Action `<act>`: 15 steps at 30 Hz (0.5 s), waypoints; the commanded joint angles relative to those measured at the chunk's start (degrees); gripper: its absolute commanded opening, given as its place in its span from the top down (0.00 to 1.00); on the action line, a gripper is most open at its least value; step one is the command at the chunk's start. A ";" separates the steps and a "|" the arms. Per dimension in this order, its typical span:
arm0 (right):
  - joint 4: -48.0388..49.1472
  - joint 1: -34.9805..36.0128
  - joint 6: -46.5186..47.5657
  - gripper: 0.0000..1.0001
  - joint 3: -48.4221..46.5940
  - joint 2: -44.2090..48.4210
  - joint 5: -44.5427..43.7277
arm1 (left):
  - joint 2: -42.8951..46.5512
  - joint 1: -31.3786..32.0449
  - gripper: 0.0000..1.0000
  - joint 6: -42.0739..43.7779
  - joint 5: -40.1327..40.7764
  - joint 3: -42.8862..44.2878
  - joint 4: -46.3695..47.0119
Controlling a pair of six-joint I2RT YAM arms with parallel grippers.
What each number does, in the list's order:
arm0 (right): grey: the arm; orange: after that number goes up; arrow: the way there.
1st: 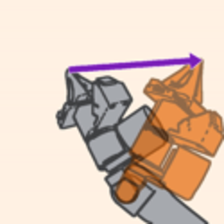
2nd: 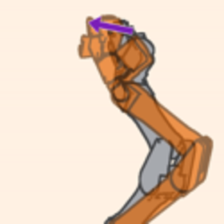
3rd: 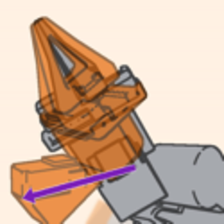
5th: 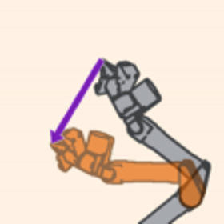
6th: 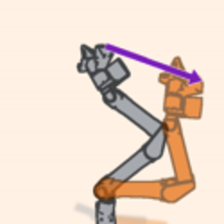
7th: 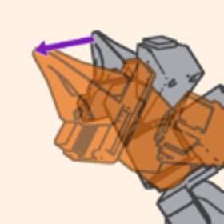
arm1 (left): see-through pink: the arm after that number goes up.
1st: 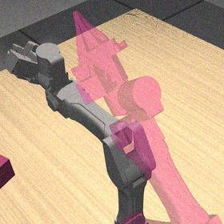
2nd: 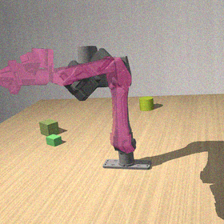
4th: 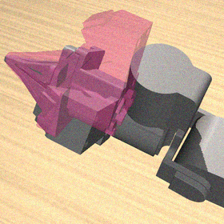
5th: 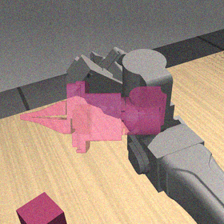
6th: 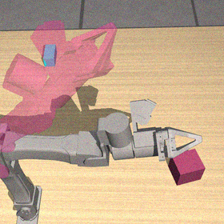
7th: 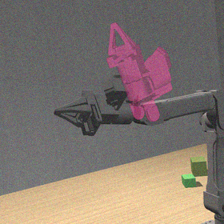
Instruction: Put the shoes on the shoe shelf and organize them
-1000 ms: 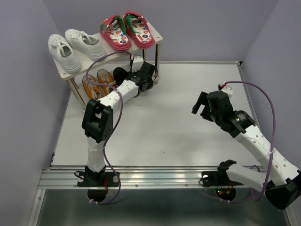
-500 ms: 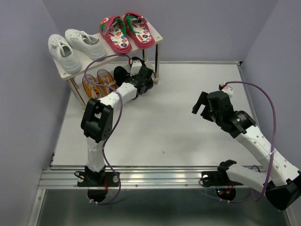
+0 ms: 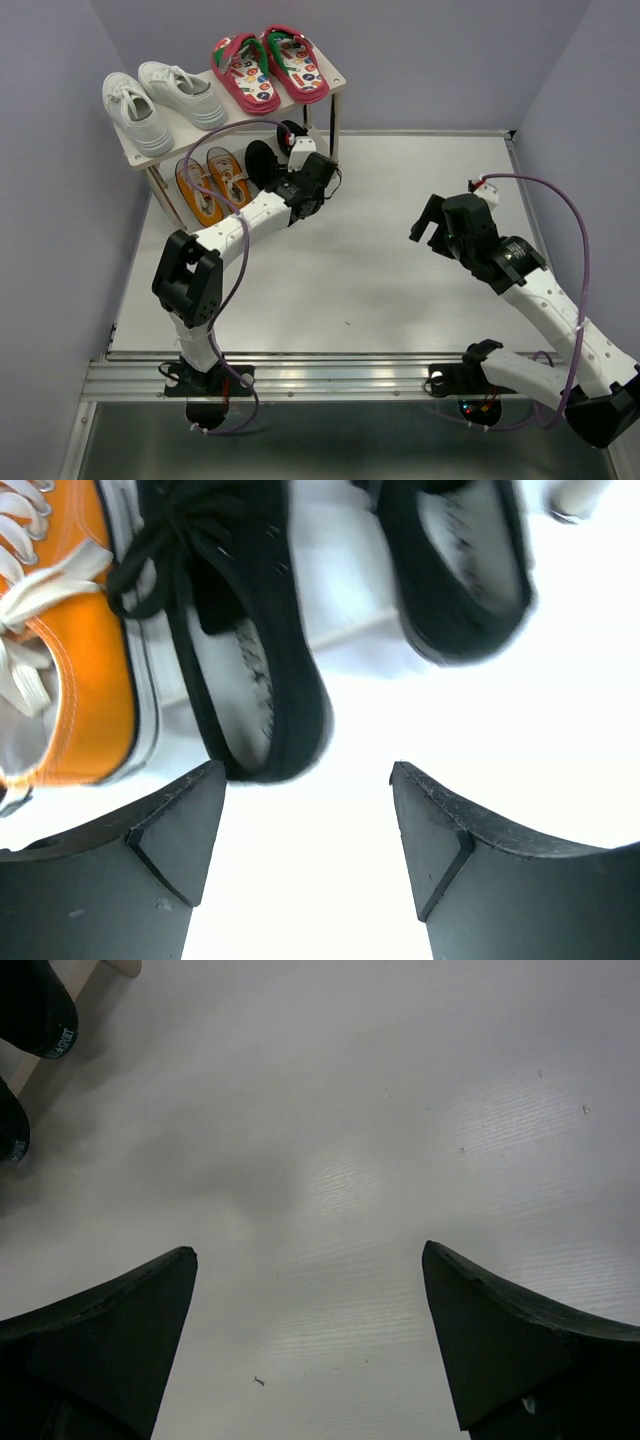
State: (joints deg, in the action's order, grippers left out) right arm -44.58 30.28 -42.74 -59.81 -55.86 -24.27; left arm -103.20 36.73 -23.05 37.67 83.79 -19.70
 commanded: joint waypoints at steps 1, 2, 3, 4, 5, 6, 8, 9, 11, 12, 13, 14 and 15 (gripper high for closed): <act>-0.07 -0.40 -1.03 0.00 -0.39 -0.48 -1.57 | 5.02 2.81 0.21 -1.21 -0.14 -1.17 -2.35; 0.02 -0.40 -1.12 0.00 -0.39 -0.74 -1.65 | 5.89 3.60 0.21 -1.21 -0.40 -1.52 -2.53; 0.02 -0.40 -1.12 0.00 -0.48 -1.27 -1.74 | 6.25 5.35 0.21 -1.30 -1.01 -2.22 -2.71; -0.07 -0.40 -0.94 0.00 -0.57 -1.45 -1.83 | 6.69 6.41 0.21 -1.82 -1.02 -2.75 -3.23; -0.16 -0.40 -0.85 0.00 -0.74 -1.62 -2.44 | 7.74 7.55 0.21 -1.91 -1.63 -3.54 -3.15; -0.33 -0.40 -0.77 0.00 -1.09 -1.80 -2.79 | 8.18 9.74 0.21 -1.91 -2.24 -5.20 -2.97; -1.03 -0.40 -0.50 0.00 -1.45 -1.89 -4.46 | 9.67 11.95 0.21 -1.82 -2.95 -7.31 -3.06; -1.39 -0.40 -0.41 0.00 -1.62 -1.98 -4.99 | 10.29 13.18 0.21 -1.82 -2.95 -7.32 -3.06; -2.53 -0.40 -0.24 0.00 -2.50 -2.24 -6.13 | 12.22 16.78 0.21 -2.44 -3.30 -8.55 -3.85; -2.71 -0.40 -0.15 0.00 -2.68 -2.24 -6.92 | 12.93 17.93 0.21 -2.70 -3.74 -8.73 -4.11; -2.88 -0.40 -0.06 0.00 -2.77 -2.24 -7.10 | 13.54 18.98 0.21 -3.05 -4.27 -8.82 -4.55; -2.97 -0.40 0.03 0.00 -2.77 -2.24 -7.37 | 14.94 20.82 0.21 -3.40 -5.84 -8.90 -4.81; -2.97 -0.40 -0.15 0.00 -2.77 -2.24 -7.46 | 15.74 21.79 0.22 -3.32 -6.46 -8.91 -4.82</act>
State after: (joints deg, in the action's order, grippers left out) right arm -46.48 30.28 -43.24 -60.01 -58.26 -28.16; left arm -93.56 55.11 -25.04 33.41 75.09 -23.55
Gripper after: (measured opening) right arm 0.998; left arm 0.786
